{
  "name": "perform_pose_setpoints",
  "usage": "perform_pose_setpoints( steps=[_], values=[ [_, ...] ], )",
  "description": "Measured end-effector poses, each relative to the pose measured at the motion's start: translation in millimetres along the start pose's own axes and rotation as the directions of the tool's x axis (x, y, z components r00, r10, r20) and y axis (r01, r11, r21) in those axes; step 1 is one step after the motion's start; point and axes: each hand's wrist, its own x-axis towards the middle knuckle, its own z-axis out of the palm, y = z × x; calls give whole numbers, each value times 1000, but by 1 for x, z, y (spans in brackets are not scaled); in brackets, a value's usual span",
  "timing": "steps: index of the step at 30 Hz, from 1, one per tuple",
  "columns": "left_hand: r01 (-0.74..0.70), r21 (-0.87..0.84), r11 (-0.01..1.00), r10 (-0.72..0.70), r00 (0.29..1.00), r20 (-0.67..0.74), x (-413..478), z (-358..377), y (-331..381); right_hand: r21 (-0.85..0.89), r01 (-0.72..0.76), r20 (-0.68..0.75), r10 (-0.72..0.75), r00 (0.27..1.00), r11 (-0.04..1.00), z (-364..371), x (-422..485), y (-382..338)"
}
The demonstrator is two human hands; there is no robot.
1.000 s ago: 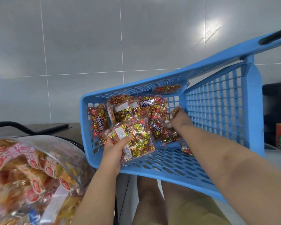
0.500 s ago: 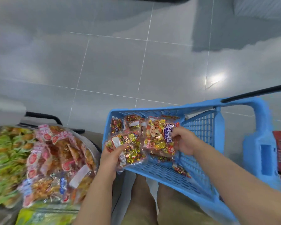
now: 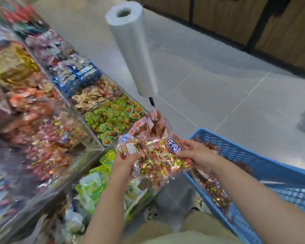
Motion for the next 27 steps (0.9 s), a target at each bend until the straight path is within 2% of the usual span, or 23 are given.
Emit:
perform_pose_setpoints(
  steps=[2,6,13,16,19,21,25,27],
  values=[
    [-33,-49,998,30,998,-64,-2,-44,2,-67,-15,40,18,999,998,40,14,7],
    [-61,-82,995,45,982,-185,-11,-132,-2,-305,-59,10,66,998,951,126,39,31],
    [-177,-194,965,92,921,-379,-28,-272,-3,-346,-67,88,104,991,936,246,85,66],
    [-237,-284,929,81,880,-469,-36,-317,1,-406,-19,118,73,990,914,284,98,57],
    [-301,-340,891,114,873,-473,-43,-346,7,-496,81,107,-32,994,864,312,111,30],
    [-322,-354,878,135,877,-461,-43,-355,12,-609,164,90,-138,986,776,326,124,7],
    [-382,-414,826,152,859,-488,-38,-364,26,-809,311,191,-279,941,499,351,154,-39],
    [-396,-428,813,150,851,-503,-34,-366,34,-877,300,183,-316,931,375,363,178,-55]
  ],
)
